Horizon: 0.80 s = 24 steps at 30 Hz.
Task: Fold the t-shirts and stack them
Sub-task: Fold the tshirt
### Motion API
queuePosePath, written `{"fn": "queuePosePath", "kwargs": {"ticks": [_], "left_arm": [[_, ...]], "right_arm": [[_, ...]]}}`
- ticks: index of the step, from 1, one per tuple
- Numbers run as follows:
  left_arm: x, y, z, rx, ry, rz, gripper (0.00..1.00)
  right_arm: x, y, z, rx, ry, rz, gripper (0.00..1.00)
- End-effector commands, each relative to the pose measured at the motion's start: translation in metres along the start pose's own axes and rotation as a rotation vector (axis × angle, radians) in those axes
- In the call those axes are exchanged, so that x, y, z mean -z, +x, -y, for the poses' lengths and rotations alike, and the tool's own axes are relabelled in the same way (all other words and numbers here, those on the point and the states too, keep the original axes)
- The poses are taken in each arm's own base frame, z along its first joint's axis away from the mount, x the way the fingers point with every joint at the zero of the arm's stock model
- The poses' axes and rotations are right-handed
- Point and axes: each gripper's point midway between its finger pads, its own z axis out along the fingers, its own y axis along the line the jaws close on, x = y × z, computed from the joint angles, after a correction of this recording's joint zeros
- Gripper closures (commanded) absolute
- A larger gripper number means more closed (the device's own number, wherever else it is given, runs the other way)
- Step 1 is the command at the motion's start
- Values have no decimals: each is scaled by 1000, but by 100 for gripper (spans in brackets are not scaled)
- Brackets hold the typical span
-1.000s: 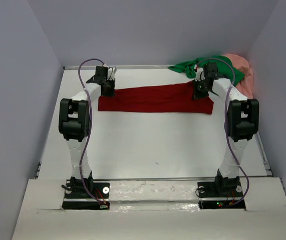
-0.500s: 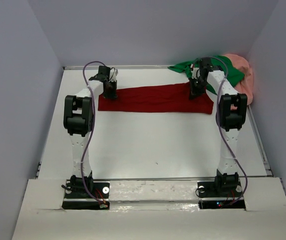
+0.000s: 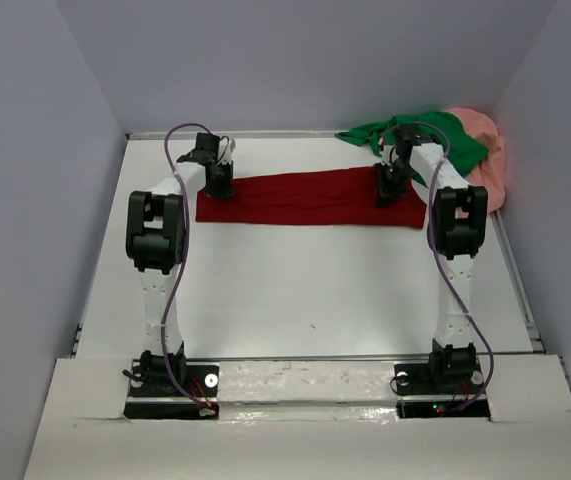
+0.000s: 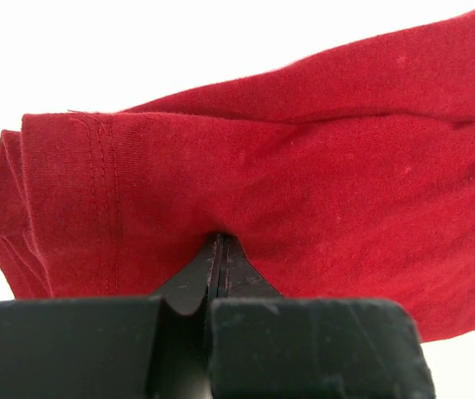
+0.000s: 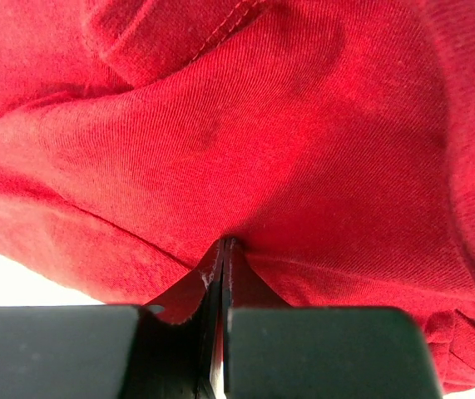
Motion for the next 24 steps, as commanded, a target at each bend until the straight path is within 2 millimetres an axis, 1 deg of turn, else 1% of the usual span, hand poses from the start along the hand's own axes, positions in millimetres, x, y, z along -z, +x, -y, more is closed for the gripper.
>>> {"fn": "queuePosePath", "kwargs": {"ticks": [1, 6, 7, 10, 11, 12, 13, 14, 15, 17, 18, 19, 22, 24], "left_arm": [[6, 39, 4, 5, 12, -112, 100], [9, 52, 5, -19, 27, -132, 100], [10, 56, 8, -25, 33, -139, 100], [12, 61, 15, -47, 38, -145, 100], [12, 66, 20, -60, 44, -156, 100], [13, 66, 25, -70, 55, -155, 100], [16, 66, 29, -81, 66, -155, 100], [16, 70, 35, -97, 67, -163, 100], [16, 72, 39, -109, 74, -166, 100], [19, 72, 43, -137, 60, -161, 100], [20, 71, 44, -142, 56, -158, 100], [21, 70, 44, -144, 55, -155, 100], [23, 65, 41, -156, 32, -146, 100], [24, 62, 40, -156, 27, -145, 100]], "right_arm": [[13, -10, -9, -1, -2, 44, 100], [10, -21, -7, 2, 7, 64, 100], [8, -27, -8, -29, 7, 75, 100], [5, -36, -6, -39, 12, 88, 100], [-3, -34, -5, -57, 11, 70, 100], [1, -45, -7, -53, 5, 100, 100], [-1, -49, -7, -58, 4, 103, 100], [-12, -44, -6, -79, -4, 70, 100], [-9, -53, -8, -78, -12, 94, 100], [-17, -49, -6, -97, -11, 71, 100], [-23, -45, -10, -96, -15, 54, 100], [-32, -36, -8, -101, -17, 21, 100], [-40, -21, -6, -97, -22, -29, 100], [-41, -18, 0, -94, 8, -35, 100]]}}
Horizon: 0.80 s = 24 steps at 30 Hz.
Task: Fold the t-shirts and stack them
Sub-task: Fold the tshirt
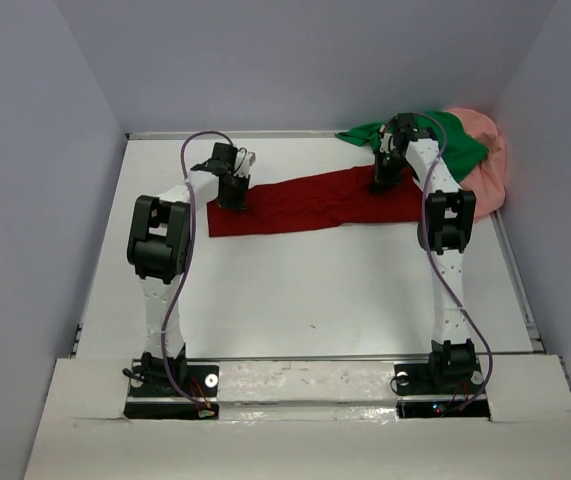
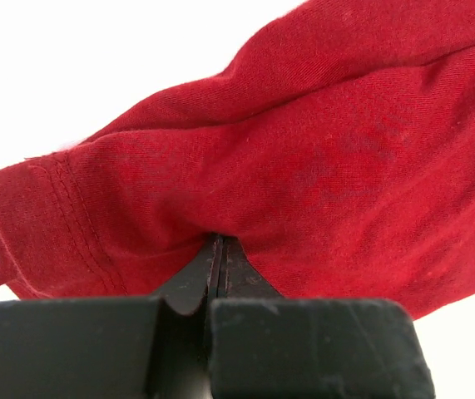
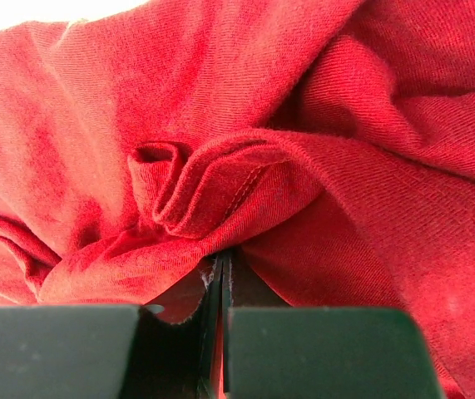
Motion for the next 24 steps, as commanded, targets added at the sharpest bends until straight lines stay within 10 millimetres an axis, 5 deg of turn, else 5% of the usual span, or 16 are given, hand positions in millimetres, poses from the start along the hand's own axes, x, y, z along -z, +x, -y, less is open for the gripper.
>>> {"fn": "queuePosePath", "kwargs": {"ticks": [1, 7, 12, 18, 24], "left_arm": [[11, 24, 3, -5, -1, -99, 100], [17, 30, 22, -4, 70, -112, 100], [17, 64, 71, -95, 230, -190, 100], [33, 88, 146, -245, 441, -255, 100], [56, 138, 214, -350, 726, -401, 100]], "right_arm": [[-22, 36, 5, -10, 32, -128, 100], [-30, 22, 2, 30, 67, -87, 100], [-37, -4, -11, 50, 61, 5, 100], [-65, -4, -58, 155, 19, 35, 100], [-51, -36, -111, 256, 3, 197, 100]]}}
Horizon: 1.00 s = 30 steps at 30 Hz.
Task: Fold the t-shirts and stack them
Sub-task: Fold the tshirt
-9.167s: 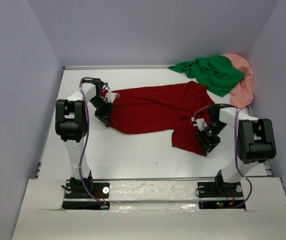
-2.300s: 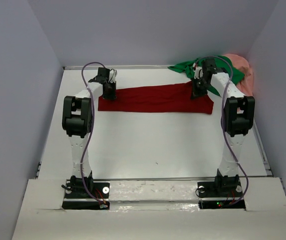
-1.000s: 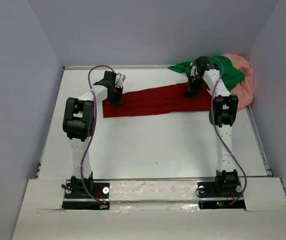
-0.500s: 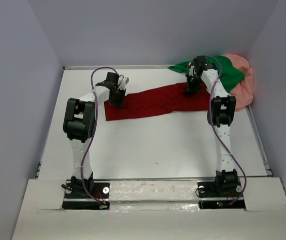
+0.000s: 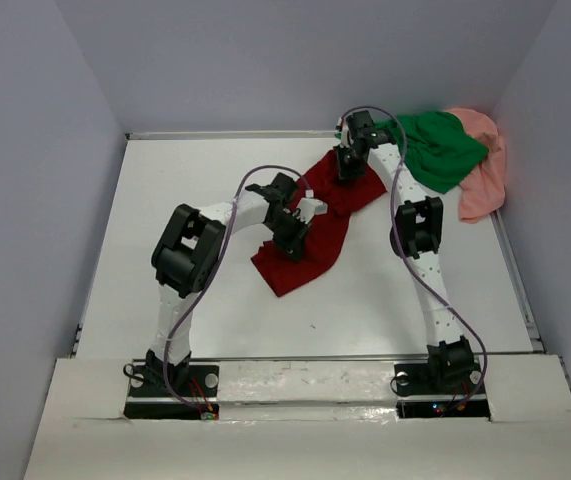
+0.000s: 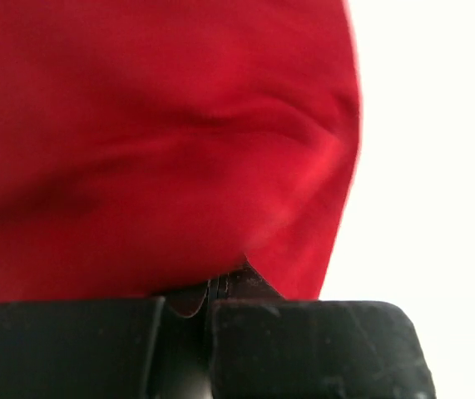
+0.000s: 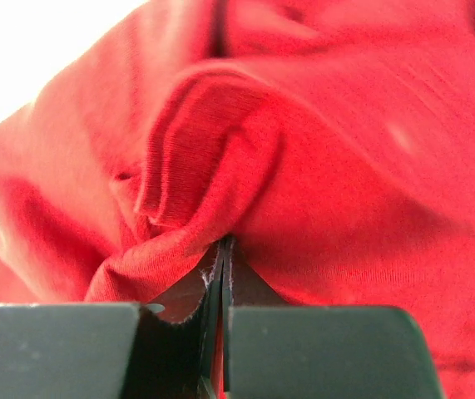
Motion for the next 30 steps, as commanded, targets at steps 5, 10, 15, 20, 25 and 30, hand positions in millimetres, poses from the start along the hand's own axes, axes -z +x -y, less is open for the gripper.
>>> {"fn": "queuePosePath", "kwargs": {"ticks": [5, 10, 15, 20, 25, 30], "left_arm": [[-7, 56, 116, -119, 476, -222, 100], [14, 55, 175, -252, 618, -208, 100], [28, 67, 223, -368, 709, -220, 100], [40, 73, 247, -461, 801, -236, 100], [54, 39, 229, -475, 729, -106, 100], [69, -32, 152, -359, 338, 210, 100]], "right_arm": [[-17, -32, -40, 108, 7, 152, 100], [-25, -33, -54, 120, -15, 170, 100], [-22, -44, -61, 135, -16, 213, 100], [-18, -50, -67, 145, -18, 239, 100], [-10, -50, -68, 164, -15, 234, 100], [-10, -50, -77, 140, -65, 237, 100]]}}
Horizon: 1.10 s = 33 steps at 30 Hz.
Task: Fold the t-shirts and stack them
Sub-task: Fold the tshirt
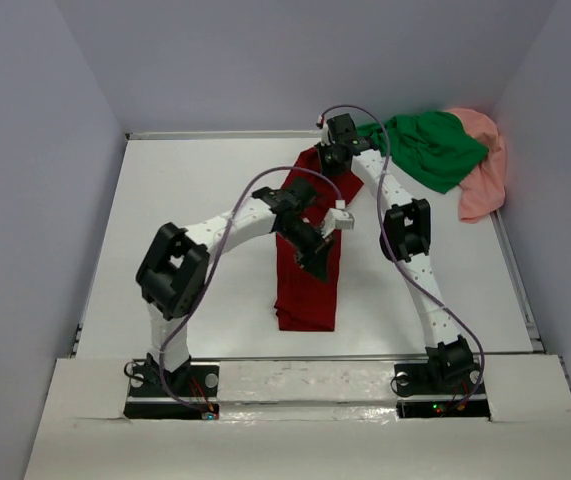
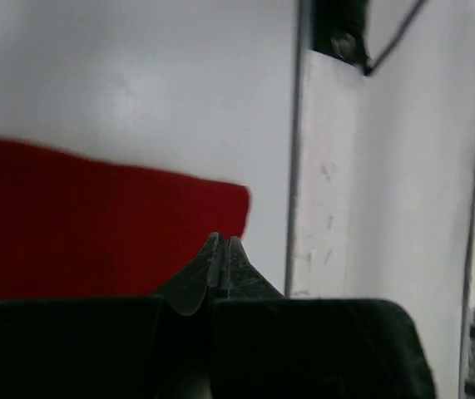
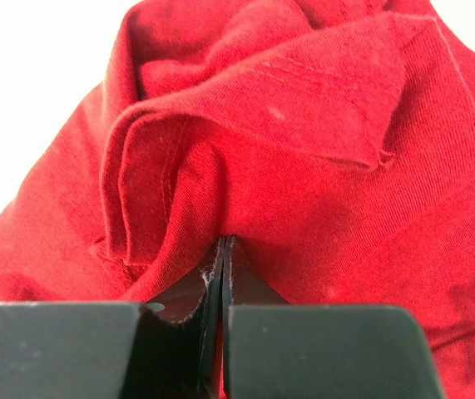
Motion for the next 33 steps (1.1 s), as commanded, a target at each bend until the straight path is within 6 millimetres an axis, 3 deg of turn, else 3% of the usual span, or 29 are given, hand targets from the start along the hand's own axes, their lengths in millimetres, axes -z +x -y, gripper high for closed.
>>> {"fn": "queuePosePath", "kwargs": {"ticks": [1, 4, 7, 10, 13, 14, 15, 18, 19, 22, 25, 28, 29, 33], "left_arm": [[87, -54, -35, -1, -428, 303, 100], [131, -55, -69, 7, -736, 418, 100], [184, -64, -64, 9, -958, 572, 100], [227, -60, -69, 59, -1132, 679, 100], [260, -46, -77, 158, -1157, 774, 100], [265, -43, -79, 173, -1147, 792, 100], [271, -37, -82, 196, -1141, 804, 100], [276, -32, -84, 205, -1153, 813, 100], [278, -32, -83, 206, -1152, 818, 100], [275, -31, -84, 209, -1125, 811, 100], [271, -30, -84, 208, -1100, 804, 100], [269, -27, -86, 213, -1084, 799, 100], [265, -28, -86, 208, -1063, 795, 100], [258, -29, -84, 203, -1023, 785, 100]], "right_arm": [[11, -25, -18, 3, -55, 78, 100], [11, -28, -36, 7, -78, 93, 100], [13, -43, -41, 31, -35, 153, 100], [15, -49, -50, 26, -81, 168, 100], [1, -25, -92, 61, -224, 110, 100], [-5, -15, -101, 77, -231, 89, 100], [-14, 5, -131, 144, -272, 53, 100], [-24, 44, -180, 299, -296, -8, 100], [-25, 46, -187, 315, -294, -5, 100], [-22, 28, -182, 285, -238, 49, 100], [-15, 1, -157, 198, -200, 105, 100], [-13, -16, -117, 120, -129, 132, 100], [-14, -20, -95, 86, -93, 133, 100], [-24, -15, -42, 34, 0, 110, 100]]}}
